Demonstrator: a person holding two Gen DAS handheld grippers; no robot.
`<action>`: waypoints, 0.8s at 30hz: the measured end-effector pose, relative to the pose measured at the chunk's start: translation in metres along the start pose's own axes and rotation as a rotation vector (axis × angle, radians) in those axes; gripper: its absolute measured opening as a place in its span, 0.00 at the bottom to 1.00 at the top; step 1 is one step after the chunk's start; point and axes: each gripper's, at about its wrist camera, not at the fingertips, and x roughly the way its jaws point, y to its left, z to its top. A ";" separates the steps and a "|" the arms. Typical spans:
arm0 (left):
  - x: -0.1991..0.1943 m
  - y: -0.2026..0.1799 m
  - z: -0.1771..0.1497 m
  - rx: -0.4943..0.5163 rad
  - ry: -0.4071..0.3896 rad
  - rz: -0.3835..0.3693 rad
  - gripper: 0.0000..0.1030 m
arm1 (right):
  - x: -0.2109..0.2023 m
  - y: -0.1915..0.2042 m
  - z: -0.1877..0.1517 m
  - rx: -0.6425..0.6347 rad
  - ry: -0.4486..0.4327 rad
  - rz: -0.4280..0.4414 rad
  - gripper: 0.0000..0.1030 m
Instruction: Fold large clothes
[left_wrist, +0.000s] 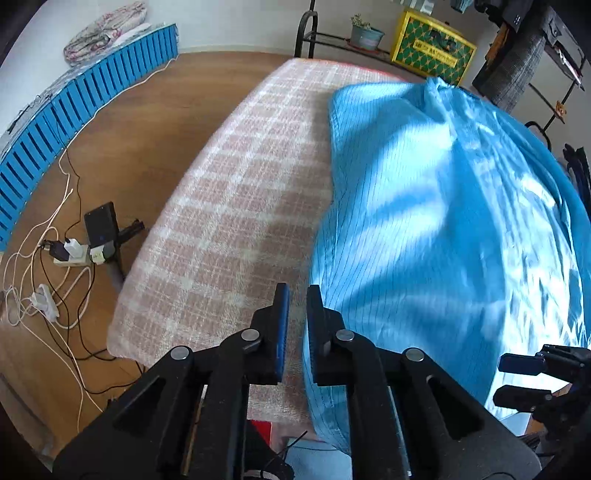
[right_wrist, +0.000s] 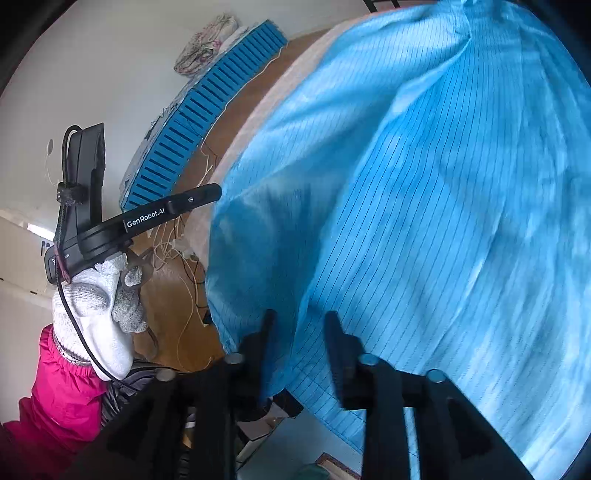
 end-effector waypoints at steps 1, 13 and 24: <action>-0.008 -0.002 0.003 0.000 -0.020 -0.014 0.09 | -0.013 -0.003 0.000 -0.006 -0.023 0.005 0.50; 0.006 -0.087 0.018 -0.002 0.087 -0.358 0.11 | -0.154 -0.069 0.087 0.069 -0.291 -0.113 0.50; 0.055 -0.091 0.019 -0.066 0.232 -0.346 0.11 | -0.138 -0.151 0.230 0.121 -0.278 -0.155 0.50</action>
